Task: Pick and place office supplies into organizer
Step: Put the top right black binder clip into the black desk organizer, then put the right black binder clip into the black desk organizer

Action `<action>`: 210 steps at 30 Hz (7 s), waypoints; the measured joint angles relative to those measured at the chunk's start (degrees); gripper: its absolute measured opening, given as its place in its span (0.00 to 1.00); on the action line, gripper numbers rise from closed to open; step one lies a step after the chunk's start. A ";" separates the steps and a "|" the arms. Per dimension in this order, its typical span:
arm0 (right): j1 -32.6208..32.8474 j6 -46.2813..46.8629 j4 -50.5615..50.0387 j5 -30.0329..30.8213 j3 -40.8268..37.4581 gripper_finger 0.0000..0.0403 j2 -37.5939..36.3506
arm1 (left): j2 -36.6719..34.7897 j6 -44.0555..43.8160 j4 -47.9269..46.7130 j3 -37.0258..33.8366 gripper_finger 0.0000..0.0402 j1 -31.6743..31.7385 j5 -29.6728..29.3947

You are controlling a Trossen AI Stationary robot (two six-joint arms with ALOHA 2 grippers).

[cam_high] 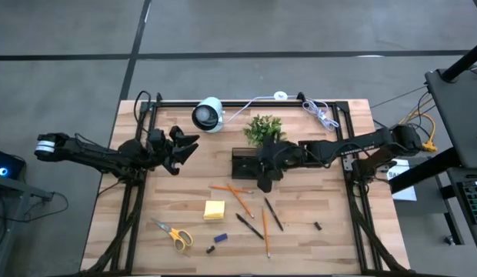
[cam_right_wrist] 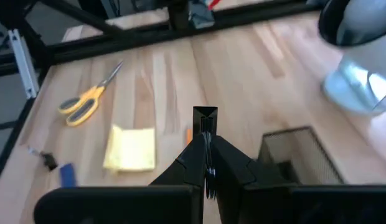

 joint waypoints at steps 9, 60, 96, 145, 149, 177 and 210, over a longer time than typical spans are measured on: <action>-3.78 -2.17 15.41 -2.14 -5.78 0.02 0.00 | 0.46 0.00 0.00 0.00 0.43 0.00 -1.32; -5.90 -11.85 -1.60 -9.45 -1.60 0.02 14.56 | 0.92 0.00 -0.22 -0.02 0.43 0.00 -1.47; -5.91 -13.10 -17.77 -7.31 6.05 0.02 16.61 | 1.43 -0.02 -0.26 -0.07 0.43 0.00 -2.19; -5.91 -10.08 -21.07 -7.99 7.14 0.18 19.10 | 1.88 -0.04 -0.04 -0.07 0.43 0.00 -2.98; -5.91 -10.05 -21.07 -7.99 7.14 0.22 19.06 | 1.88 -0.04 -0.07 -0.07 0.43 0.00 -2.98; -5.80 -0.79 -30.28 -12.47 7.14 0.25 9.45 | 1.88 -0.03 -0.50 -0.07 0.43 0.00 -2.95; 5.27 38.75 -64.48 -12.44 6.60 0.30 -5.77 | 2.67 -0.13 -1.09 -0.17 0.43 -0.01 -2.95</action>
